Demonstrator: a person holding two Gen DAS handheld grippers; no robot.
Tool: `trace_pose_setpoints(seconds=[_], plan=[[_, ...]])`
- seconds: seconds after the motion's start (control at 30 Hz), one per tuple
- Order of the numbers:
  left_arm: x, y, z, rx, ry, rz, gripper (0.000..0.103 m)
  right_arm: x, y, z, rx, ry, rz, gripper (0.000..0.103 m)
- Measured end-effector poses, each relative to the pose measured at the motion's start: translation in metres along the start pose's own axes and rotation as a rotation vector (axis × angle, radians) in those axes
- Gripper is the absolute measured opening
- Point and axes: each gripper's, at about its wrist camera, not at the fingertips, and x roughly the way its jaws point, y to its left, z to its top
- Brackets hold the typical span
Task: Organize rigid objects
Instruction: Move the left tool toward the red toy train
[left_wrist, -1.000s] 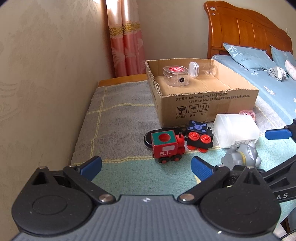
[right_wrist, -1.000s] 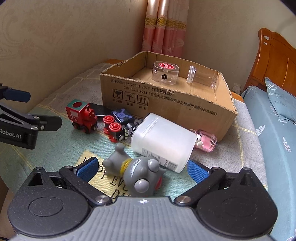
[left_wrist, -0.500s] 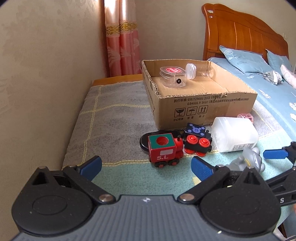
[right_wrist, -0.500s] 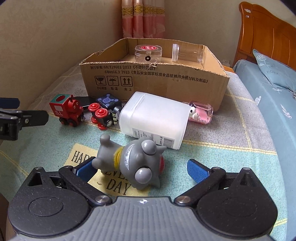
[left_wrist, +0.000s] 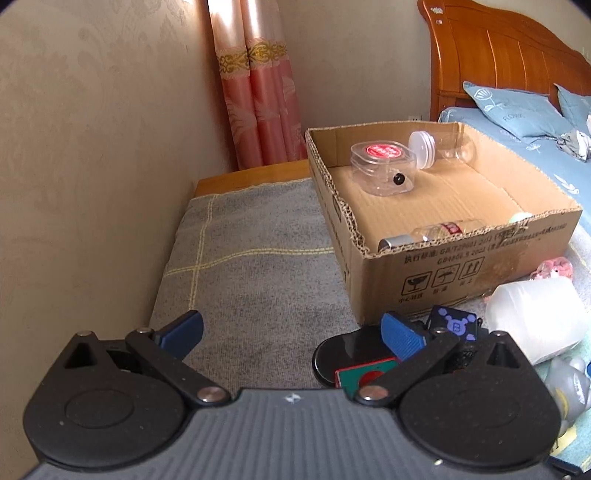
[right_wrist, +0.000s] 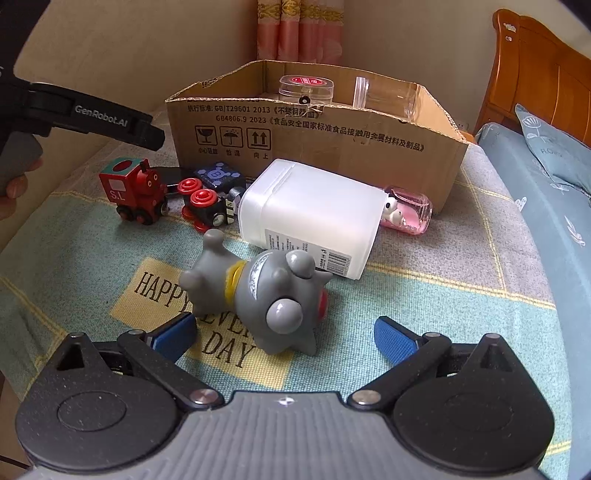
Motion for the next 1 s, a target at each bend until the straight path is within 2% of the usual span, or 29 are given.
trace_pose_setpoints(seconds=[0.1,0.3,0.53,0.67,0.77,0.87,1.0], plan=[[-0.008,0.004,-0.009,-0.014,-0.008,-0.015,0.102,0.000,-0.001,0.000,-0.007,0.000,0.007,0.103],[-0.027,0.006,-0.030,-0.009,0.031,-0.035,0.102,0.001,-0.001,0.000,-0.012,-0.007,0.011,0.103],[-0.037,-0.013,-0.048,-0.024,0.042,-0.175,0.102,-0.001,-0.001,-0.003,-0.013,-0.020,0.013,0.103],[-0.031,-0.026,-0.058,0.004,0.057,-0.163,0.102,-0.001,-0.002,-0.003,-0.012,-0.022,0.012,0.103],[-0.024,-0.022,-0.066,-0.007,0.092,-0.175,0.102,-0.002,-0.002,-0.004,-0.013,-0.024,0.013,0.103],[-0.025,-0.017,-0.075,-0.004,0.058,-0.185,0.103,-0.002,-0.002,-0.004,-0.011,-0.030,0.010,0.103],[-0.025,-0.017,-0.075,-0.018,0.055,-0.173,0.103,-0.002,-0.001,-0.006,-0.007,-0.044,0.005,0.103]])
